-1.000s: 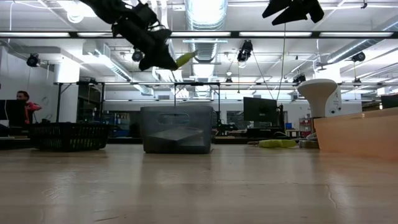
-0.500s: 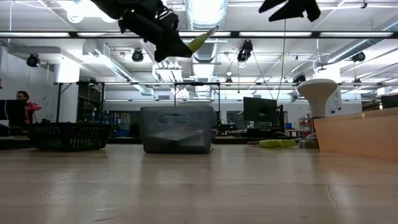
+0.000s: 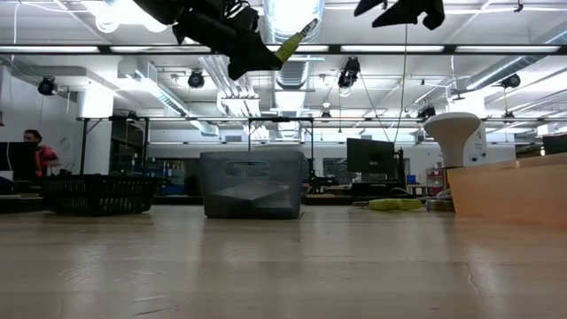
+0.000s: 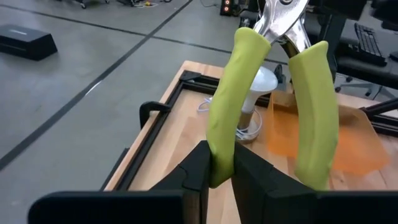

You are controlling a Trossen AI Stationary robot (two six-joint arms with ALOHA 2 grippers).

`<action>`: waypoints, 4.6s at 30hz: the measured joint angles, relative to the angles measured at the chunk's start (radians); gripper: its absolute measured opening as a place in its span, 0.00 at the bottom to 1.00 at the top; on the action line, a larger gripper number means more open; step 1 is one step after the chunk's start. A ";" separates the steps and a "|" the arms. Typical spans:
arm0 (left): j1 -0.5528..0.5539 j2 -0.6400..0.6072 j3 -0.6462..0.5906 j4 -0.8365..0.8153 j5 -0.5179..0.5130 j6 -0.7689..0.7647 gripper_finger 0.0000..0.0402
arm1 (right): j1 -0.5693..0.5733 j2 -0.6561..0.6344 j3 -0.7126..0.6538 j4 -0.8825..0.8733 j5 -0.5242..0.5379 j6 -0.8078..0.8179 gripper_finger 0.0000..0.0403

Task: Pick & Place School Supplies
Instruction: Put the left light green hole puncher into the orange bin

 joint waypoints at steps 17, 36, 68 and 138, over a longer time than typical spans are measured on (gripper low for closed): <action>-0.006 0.000 0.000 0.028 0.038 0.033 0.13 | -0.008 0.057 0.000 -0.014 -0.375 -0.358 0.56; -0.063 0.001 -0.025 0.198 0.121 0.168 0.13 | -0.089 0.143 -0.001 0.303 -0.537 -0.466 0.56; -0.103 0.001 -0.029 0.344 0.211 0.174 0.13 | -0.113 0.237 -0.001 0.532 -0.676 -0.528 0.56; -0.124 0.001 -0.031 0.333 0.201 0.217 0.21 | -0.142 0.262 -0.001 0.603 -0.782 -0.473 0.14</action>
